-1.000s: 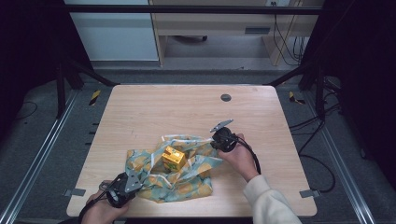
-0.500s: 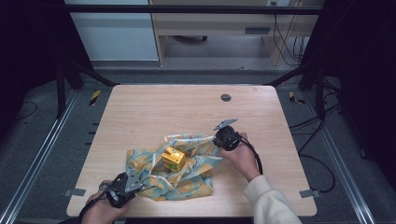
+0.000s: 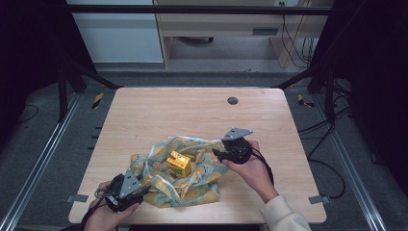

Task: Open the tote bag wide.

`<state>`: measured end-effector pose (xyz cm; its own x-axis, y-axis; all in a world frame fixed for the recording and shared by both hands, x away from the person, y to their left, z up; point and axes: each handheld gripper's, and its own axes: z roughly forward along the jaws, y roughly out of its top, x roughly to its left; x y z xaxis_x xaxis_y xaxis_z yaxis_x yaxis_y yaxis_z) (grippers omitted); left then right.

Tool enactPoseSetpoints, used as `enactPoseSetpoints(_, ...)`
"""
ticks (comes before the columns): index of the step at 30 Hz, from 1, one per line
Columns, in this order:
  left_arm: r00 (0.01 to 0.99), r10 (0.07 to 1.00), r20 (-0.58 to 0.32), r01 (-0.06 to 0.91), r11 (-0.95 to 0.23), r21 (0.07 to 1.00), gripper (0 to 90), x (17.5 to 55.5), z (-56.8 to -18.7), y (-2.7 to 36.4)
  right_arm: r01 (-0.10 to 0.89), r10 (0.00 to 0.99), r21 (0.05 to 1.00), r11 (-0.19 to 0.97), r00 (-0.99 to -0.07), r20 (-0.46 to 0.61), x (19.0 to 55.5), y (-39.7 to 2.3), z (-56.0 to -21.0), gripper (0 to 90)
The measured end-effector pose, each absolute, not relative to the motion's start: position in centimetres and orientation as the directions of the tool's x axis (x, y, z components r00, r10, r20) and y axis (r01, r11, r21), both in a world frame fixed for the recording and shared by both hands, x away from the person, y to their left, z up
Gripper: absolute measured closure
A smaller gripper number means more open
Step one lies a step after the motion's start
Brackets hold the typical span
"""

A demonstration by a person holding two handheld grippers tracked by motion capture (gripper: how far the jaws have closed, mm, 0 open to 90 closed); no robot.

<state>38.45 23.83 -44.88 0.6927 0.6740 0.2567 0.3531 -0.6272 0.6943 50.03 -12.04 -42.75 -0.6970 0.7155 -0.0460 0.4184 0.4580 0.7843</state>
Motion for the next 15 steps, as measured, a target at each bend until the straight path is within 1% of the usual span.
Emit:
enactPoseSetpoints(2,0.679,0.692,0.244,0.341,-0.592,0.731,47.4,38.4,-44.2,24.0,0.415,0.716,0.794,0.444,-0.698,-0.036,49.6,-12.1,-42.3,44.9)
enactPoseSetpoints(5,0.657,0.723,0.215,0.323,-0.527,0.786,47.4,38.5,-43.0,24.4,0.401,0.703,0.814,0.420,-0.711,-0.012,48.7,-12.0,-41.7,46.3)
enactPoseSetpoints(7,0.644,0.737,0.205,0.319,-0.503,0.803,47.3,39.2,-42.3,24.6,0.393,0.690,0.814,0.428,-0.724,-0.014,48.2,-11.6,-41.5,46.6)
enactPoseSetpoints(11,0.622,0.750,0.224,0.320,-0.505,0.801,44.9,41.0,-41.5,24.3,0.380,0.660,0.805,0.456,-0.751,-0.020,47.2,-10.9,-41.4,46.4)
enactPoseSetpoints(15,0.621,0.743,0.249,0.337,-0.540,0.771,40.5,43.2,-41.2,23.4,0.377,0.650,0.803,0.461,-0.760,-0.016,46.4,-10.9,-41.1,46.1)
